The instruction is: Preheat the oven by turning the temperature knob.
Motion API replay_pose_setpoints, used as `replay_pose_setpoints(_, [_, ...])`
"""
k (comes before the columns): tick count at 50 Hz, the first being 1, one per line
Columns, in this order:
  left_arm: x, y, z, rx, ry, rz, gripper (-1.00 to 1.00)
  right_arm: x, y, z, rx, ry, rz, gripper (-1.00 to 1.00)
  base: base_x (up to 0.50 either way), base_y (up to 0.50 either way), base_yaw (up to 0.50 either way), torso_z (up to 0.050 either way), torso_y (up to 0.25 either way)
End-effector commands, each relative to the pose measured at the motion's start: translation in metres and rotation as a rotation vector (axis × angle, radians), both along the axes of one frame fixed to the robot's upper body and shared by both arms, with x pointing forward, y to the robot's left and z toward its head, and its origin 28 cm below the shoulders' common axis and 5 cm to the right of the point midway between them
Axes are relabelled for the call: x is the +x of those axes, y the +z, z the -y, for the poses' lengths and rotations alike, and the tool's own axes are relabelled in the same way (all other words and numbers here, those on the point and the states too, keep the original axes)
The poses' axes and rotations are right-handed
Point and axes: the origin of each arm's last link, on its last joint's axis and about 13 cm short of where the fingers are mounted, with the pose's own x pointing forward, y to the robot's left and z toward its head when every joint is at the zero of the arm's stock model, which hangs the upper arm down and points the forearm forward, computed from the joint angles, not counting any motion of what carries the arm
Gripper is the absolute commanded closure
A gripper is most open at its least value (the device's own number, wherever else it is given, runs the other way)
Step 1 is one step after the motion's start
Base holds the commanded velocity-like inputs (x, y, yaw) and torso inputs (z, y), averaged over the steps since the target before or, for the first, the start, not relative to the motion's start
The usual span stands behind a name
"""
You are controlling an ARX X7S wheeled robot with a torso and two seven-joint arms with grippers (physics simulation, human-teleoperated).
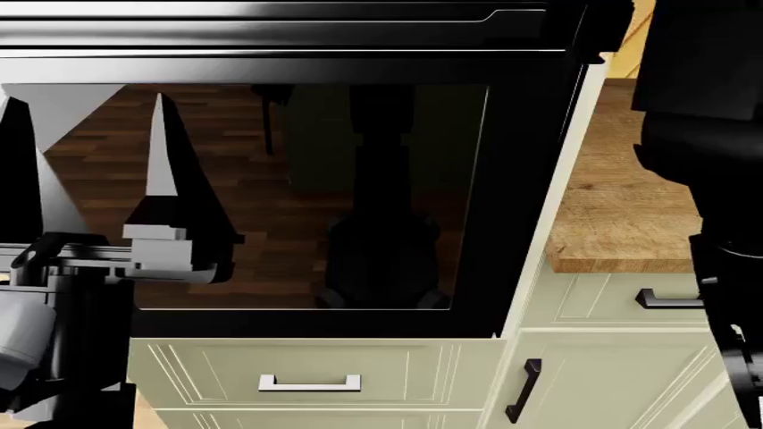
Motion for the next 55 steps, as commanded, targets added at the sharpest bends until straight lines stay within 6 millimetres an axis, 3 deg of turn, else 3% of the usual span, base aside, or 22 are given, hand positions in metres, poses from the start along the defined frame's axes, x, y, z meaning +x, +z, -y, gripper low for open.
replay_pose_setpoints(1, [-0.001, 0.0, 0.0, -0.001, -0.001, 0.0, -1.0, 0.005, -0.004, -0.005, 0.008, 0.02, -0.004, -1.0, 0.0, 0.0, 0.0, 0.0, 0.0])
replay_pose_setpoints(19, [-0.004, 0.001, -0.002, 0.001, 0.002, -0.002, -1.0, 0.024, -0.02, -0.002, 0.033, 0.006, -0.001, -1.0, 0.0, 0.0, 0.0, 0.0, 0.0])
replay_pose_setpoints(55, [-0.004, 0.001, -0.002, 0.001, 0.003, 0.0, -1.0, 0.036, -0.027, 0.0, 0.056, -0.016, 0.016, -1.0, 0.0, 0.0, 0.0, 0.0, 0.0])
